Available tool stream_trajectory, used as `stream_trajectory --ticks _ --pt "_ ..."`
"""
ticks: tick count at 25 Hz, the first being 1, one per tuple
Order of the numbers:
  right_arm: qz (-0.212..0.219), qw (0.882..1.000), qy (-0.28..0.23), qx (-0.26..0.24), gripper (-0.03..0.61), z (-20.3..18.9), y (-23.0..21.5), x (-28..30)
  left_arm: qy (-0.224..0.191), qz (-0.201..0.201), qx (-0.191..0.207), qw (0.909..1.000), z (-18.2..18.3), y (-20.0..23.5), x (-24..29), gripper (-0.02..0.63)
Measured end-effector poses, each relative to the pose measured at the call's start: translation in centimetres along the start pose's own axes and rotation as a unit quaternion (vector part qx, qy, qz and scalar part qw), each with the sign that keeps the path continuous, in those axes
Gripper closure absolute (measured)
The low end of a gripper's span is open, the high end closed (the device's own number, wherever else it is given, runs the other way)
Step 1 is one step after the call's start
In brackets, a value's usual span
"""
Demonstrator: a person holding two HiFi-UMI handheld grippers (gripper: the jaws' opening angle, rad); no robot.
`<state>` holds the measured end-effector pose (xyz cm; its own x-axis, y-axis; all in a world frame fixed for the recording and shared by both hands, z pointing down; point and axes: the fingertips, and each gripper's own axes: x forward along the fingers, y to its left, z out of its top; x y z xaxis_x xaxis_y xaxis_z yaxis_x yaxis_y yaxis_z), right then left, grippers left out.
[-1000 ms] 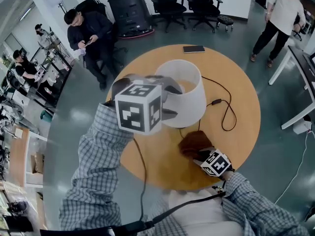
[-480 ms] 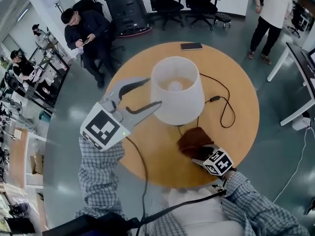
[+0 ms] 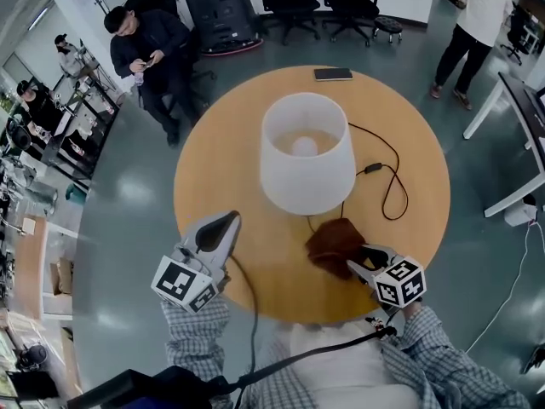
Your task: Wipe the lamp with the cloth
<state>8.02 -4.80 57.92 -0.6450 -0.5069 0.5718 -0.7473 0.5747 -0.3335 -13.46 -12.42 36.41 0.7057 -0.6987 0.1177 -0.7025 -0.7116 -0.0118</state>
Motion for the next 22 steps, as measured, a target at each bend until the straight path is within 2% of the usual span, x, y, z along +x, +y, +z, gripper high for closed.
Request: stream_trajectory --ticks 4,7,9,11,15,22 --pt "-0.025 0.998 -0.06 0.019 0.495 2.9 0.1 -0.7 0.028 -0.011 -0.066 0.9973 -6.7 -3.8 1.7 0.609" --pt "-0.034 0.996 -0.085 0.021 0.561 4.7 0.6 -0.5 0.057 -0.027 -0.092 0.9937 -10.2 -7.1 3.5 0.609" --pt "-0.029 0.995 -0.094 0.023 0.574 5.5 1.0 -0.1 0.069 -0.038 -0.106 0.9913 -11.6 -8.8 5.0 0.609" --pt "-0.021 0.995 -0.099 0.027 0.574 6.1 1.4 0.5 0.08 -0.055 -0.107 0.9895 -12.5 -10.4 6.3 0.609" --pt "-0.008 0.994 -0.107 0.034 0.574 7.0 2.1 2.1 0.112 -0.091 -0.072 0.9869 -13.8 -12.5 7.8 0.609" --pt "0.012 0.995 -0.102 0.018 0.574 7.4 3.5 3.2 0.121 -0.107 -0.072 0.9842 -14.2 -13.7 8.2 0.609"
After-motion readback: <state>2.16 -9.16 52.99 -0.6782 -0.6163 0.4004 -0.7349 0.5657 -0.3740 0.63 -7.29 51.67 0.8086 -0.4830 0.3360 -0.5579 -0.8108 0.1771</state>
